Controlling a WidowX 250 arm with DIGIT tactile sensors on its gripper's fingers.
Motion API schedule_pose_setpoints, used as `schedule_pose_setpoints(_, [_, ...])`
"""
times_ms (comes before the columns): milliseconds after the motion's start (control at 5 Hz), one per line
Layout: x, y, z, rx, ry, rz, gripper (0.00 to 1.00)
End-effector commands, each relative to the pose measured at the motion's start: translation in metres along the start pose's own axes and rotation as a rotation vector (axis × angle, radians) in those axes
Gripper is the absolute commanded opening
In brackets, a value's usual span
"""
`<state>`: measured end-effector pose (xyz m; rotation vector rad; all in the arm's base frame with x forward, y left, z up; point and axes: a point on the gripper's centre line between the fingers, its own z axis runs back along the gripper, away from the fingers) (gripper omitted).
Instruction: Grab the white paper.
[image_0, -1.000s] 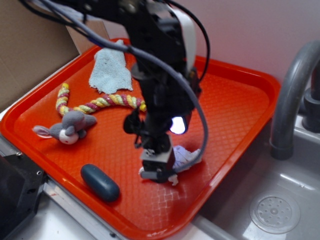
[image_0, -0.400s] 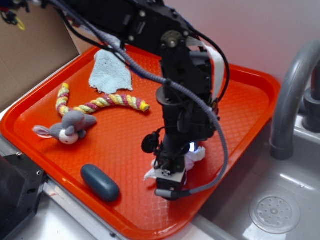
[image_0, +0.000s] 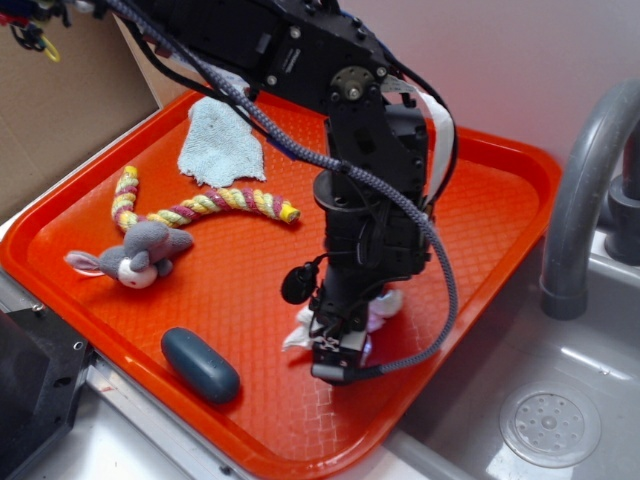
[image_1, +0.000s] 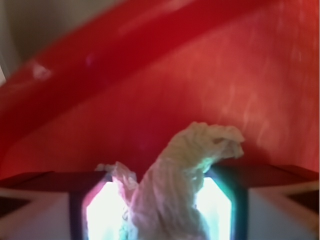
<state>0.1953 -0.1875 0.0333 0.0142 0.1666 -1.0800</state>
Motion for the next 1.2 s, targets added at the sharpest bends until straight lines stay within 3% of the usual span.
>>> schedule_pose_setpoints(0, [-0.041, 0.008, 0.093, 0.027, -0.126, 0.298, 0.00])
schedule_pose_setpoints(200, [-0.075, 0.020, 0.136, 0.029, -0.144, 0.549, 0.00])
schedule_pose_setpoints(400, [-0.102, 0.016, 0.172, -0.003, -0.187, 0.754, 0.00])
schedule_pose_setpoints(800, [-0.120, 0.005, 0.201, 0.053, -0.261, 0.941, 0.00])
schedule_pose_setpoints(1000, [-0.116, 0.011, 0.196, 0.099, -0.287, 0.934, 0.00])
